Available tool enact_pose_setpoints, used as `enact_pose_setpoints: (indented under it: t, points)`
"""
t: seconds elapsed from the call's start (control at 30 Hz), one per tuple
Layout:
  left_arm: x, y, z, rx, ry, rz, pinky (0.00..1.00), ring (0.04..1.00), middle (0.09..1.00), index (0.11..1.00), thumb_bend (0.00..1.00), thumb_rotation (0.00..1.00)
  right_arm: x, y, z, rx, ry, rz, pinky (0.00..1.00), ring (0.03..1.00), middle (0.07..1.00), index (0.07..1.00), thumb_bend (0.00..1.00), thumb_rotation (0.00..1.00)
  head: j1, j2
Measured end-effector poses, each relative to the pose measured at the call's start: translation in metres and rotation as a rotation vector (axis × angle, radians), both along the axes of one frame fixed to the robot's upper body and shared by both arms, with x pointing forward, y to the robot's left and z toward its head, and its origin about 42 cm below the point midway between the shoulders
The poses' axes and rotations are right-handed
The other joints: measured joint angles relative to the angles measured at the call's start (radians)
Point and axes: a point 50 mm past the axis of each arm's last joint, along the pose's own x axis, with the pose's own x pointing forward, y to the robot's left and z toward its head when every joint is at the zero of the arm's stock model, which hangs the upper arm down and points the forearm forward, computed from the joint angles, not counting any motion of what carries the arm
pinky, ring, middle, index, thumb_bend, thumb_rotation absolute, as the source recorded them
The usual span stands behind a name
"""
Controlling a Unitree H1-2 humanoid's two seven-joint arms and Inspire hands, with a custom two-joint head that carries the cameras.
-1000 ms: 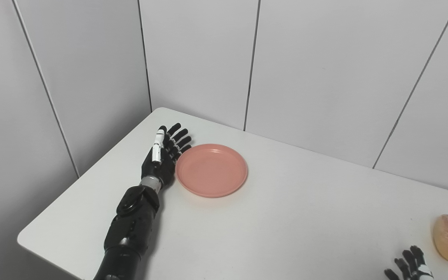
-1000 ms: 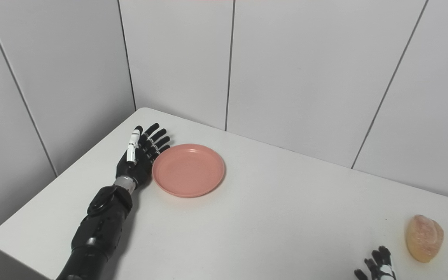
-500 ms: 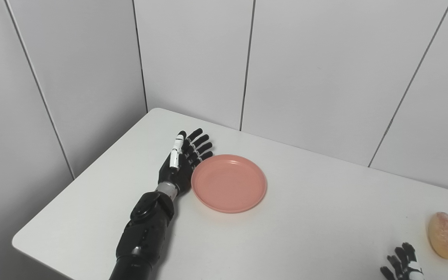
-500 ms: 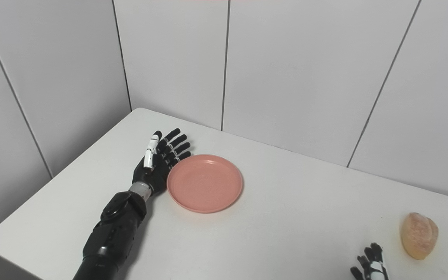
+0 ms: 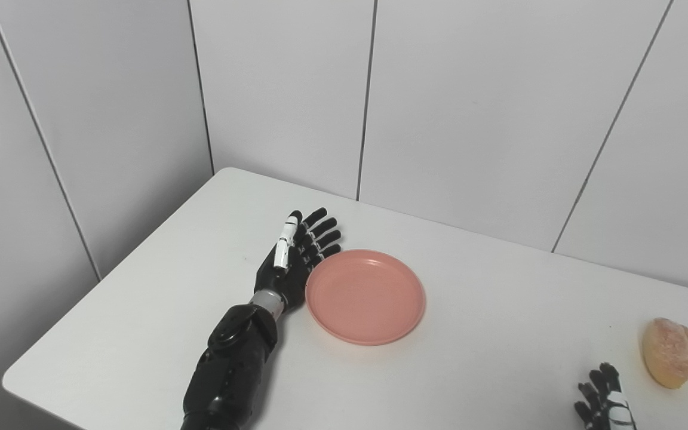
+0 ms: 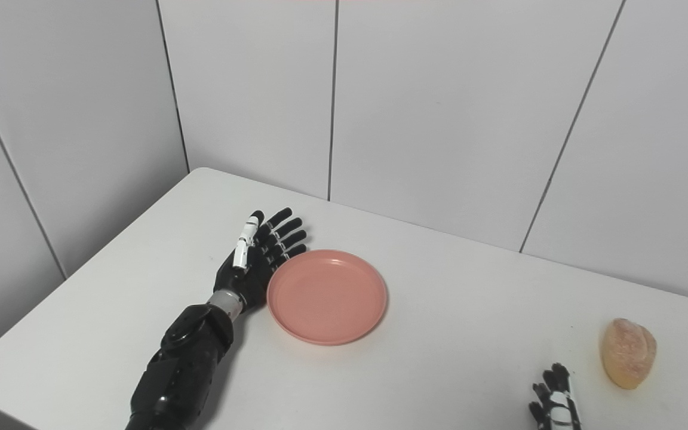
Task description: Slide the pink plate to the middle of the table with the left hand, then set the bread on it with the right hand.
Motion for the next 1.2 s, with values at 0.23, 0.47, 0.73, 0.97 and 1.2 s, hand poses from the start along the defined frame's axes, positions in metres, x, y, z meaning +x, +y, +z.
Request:
enact_pose_setpoints:
  t: [0.23,0.47,0.73,0.97,1.2]
  points:
    - [-0.003,-0.024,-0.003,-0.012,0.007,-0.058,0.85,0.840,0.839,0.828,0.36,1.00,0.000,0.006,0.000,0.006,0.001,0.005,1.00,1.000,1.000,1.000,0.20,1.00,-0.032,0.018]
    - [-0.008,-0.050,-0.004,-0.009,0.009,-0.110,0.82,0.829,0.832,0.815,0.37,1.00,0.000,0.008,0.000,0.004,0.002,-0.005,1.00,1.000,1.000,1.000,0.22,1.00,-0.072,0.044]
    - [-0.019,-0.086,-0.005,-0.002,0.009,-0.169,0.82,0.830,0.836,0.816,0.37,1.00,-0.001,0.013,0.000,0.001,0.001,0.000,1.00,1.000,1.000,1.000,0.25,1.00,-0.103,0.071]
    - [-0.035,-0.104,-0.009,-0.024,-0.001,-0.198,0.82,0.831,0.837,0.821,0.37,1.00,-0.001,0.019,0.003,-0.008,-0.006,-0.008,1.00,0.999,1.000,1.000,0.24,1.00,-0.138,0.092]
    - [-0.044,-0.115,-0.010,-0.021,-0.004,-0.217,0.85,0.848,0.846,0.825,0.38,1.00,0.000,0.025,0.005,0.007,-0.007,-0.013,1.00,0.995,1.000,1.000,0.22,1.00,-0.172,0.109]
